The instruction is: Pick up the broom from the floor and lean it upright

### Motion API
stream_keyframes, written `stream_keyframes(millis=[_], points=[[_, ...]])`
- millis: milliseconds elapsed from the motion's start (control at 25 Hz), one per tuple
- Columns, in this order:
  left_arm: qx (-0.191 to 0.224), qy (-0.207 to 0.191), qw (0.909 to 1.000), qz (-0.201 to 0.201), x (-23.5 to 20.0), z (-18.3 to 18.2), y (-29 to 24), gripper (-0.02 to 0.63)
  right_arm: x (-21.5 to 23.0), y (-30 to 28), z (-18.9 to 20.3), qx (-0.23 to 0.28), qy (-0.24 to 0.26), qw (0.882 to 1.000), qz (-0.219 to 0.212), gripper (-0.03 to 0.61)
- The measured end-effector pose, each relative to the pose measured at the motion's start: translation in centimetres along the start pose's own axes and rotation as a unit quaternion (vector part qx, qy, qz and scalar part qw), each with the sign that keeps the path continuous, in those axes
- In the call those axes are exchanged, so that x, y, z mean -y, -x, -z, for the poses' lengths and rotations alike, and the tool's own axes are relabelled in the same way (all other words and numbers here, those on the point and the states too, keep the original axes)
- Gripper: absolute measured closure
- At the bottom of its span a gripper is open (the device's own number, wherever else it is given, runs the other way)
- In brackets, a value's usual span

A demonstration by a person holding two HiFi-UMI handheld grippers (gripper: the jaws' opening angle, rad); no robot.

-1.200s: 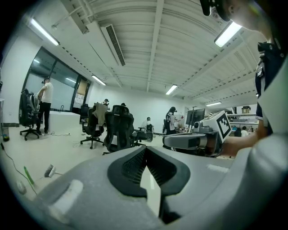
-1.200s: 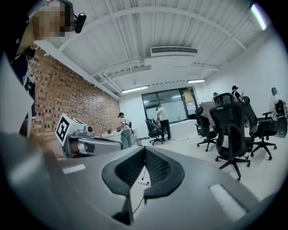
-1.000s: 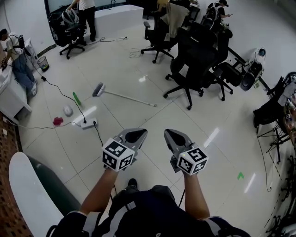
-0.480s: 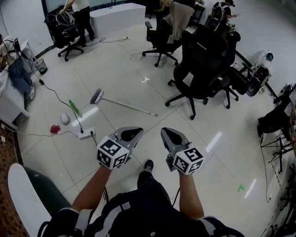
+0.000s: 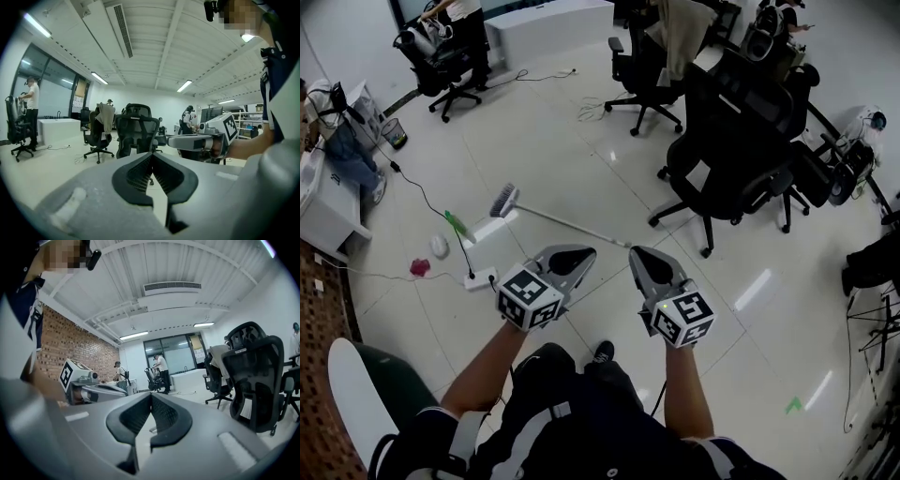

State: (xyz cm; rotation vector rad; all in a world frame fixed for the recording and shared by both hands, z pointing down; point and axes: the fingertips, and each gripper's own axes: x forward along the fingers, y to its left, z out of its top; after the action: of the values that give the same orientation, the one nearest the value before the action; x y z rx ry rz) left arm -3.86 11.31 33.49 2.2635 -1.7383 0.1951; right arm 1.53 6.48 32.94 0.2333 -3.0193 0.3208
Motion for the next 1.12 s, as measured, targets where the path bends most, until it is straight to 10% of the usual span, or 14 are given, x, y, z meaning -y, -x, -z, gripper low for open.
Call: stream_keyframes(millis=[520, 840, 1120], points=[[-0.058, -0.050, 0.9920, 0.100, -12.5, 0.2, -9.4, 0.614, 8.4, -9.3, -0.9, -0.023, -0.008, 0.994, 0.109, 0.574], [-0.105, -0.072, 0.9647, 0.230, -18.5, 2.4, -15.4, 0.614, 13.3, -14.6, 1.1, -0.029, -0.051, 0.968, 0.242, 0.574], [-0.153, -0.084, 0.9487, 0.264, -21.9, 10.9, -22.8, 0.614, 17.9, -14.2, 7.4, -0.051, -0.079, 0.946, 0.311, 0.574]])
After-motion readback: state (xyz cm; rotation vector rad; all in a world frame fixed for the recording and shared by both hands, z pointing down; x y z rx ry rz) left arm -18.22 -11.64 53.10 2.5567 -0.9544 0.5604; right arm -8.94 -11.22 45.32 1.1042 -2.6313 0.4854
